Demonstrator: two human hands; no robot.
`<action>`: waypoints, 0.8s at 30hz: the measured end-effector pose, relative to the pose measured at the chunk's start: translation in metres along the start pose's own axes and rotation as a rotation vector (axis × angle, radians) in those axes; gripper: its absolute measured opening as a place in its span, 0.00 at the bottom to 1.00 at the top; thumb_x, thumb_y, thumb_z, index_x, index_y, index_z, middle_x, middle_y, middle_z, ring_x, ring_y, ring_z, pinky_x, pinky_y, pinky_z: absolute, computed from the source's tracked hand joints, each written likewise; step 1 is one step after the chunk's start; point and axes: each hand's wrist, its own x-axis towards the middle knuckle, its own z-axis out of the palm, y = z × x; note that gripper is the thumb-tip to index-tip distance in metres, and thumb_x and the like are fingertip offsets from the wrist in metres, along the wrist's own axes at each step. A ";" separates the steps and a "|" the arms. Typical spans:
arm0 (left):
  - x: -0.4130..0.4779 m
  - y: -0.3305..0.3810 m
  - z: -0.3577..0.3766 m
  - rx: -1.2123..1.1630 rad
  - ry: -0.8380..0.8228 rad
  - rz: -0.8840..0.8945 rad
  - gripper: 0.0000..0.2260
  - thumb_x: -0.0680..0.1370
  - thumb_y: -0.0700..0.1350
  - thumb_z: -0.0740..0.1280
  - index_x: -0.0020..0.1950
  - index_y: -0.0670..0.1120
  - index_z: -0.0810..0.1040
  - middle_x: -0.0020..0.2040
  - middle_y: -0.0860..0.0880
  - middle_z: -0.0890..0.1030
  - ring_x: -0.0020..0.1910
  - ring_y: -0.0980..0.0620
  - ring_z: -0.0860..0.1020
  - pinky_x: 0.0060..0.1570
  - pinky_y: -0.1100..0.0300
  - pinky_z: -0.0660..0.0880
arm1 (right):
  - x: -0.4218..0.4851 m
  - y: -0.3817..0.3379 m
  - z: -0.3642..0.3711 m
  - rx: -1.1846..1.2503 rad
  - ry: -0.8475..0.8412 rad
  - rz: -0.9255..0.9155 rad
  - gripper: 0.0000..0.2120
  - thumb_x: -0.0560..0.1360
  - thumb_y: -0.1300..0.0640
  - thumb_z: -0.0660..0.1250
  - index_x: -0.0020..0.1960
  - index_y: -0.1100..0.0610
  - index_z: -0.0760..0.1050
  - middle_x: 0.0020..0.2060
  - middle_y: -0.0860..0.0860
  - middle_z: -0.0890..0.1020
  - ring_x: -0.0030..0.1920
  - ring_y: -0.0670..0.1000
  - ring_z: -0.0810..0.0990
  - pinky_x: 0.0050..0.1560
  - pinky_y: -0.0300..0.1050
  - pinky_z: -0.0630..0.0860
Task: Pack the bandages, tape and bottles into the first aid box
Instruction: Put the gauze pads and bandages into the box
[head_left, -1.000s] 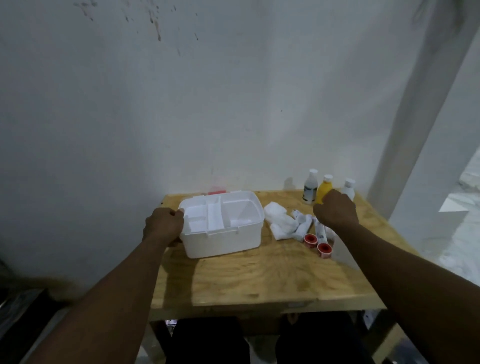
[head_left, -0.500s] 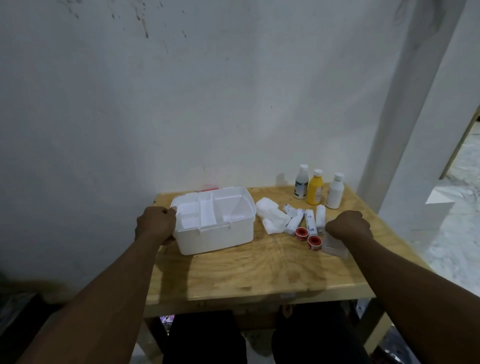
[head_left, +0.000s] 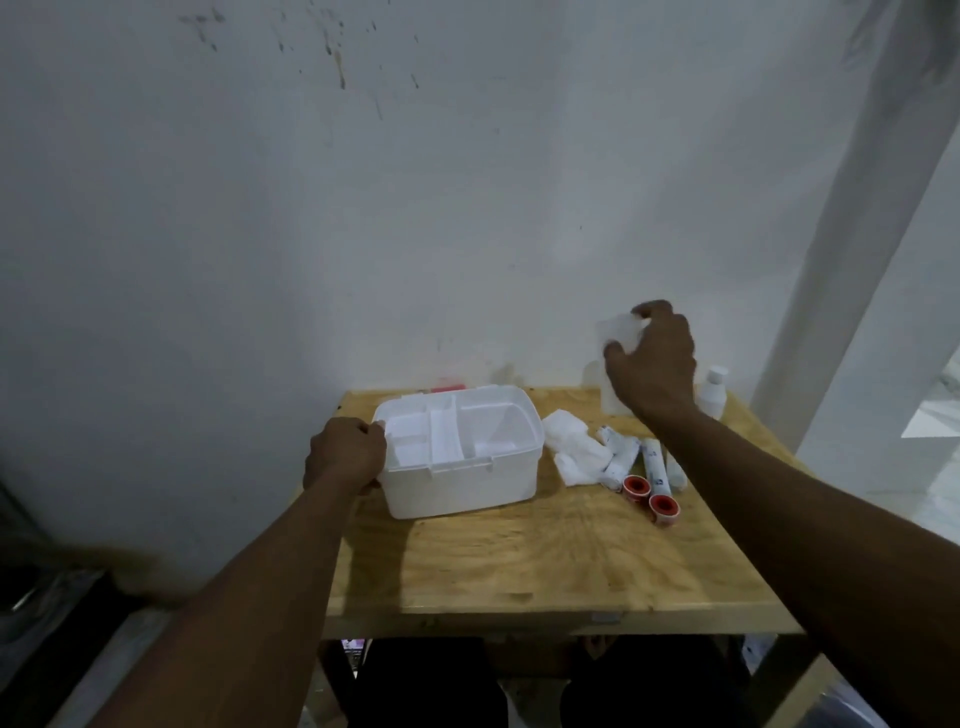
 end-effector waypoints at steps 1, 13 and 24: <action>0.000 0.000 0.000 -0.001 0.002 0.001 0.13 0.81 0.54 0.64 0.49 0.46 0.81 0.40 0.45 0.81 0.31 0.44 0.83 0.38 0.50 0.84 | 0.000 -0.017 0.008 0.057 -0.032 -0.054 0.22 0.72 0.57 0.70 0.63 0.57 0.69 0.58 0.57 0.75 0.57 0.58 0.76 0.56 0.52 0.75; 0.005 -0.004 0.002 0.006 -0.007 0.018 0.14 0.81 0.56 0.62 0.49 0.48 0.81 0.42 0.46 0.82 0.33 0.45 0.83 0.39 0.49 0.85 | -0.045 -0.063 0.116 -0.280 -0.612 -0.013 0.12 0.72 0.61 0.69 0.53 0.60 0.70 0.52 0.58 0.78 0.46 0.57 0.77 0.44 0.46 0.73; 0.011 -0.006 0.006 0.011 -0.024 0.032 0.14 0.81 0.55 0.61 0.45 0.48 0.80 0.39 0.48 0.80 0.32 0.47 0.81 0.38 0.51 0.84 | -0.048 -0.049 0.142 -0.512 -0.803 0.003 0.11 0.75 0.63 0.65 0.57 0.62 0.77 0.46 0.55 0.79 0.43 0.53 0.76 0.44 0.44 0.74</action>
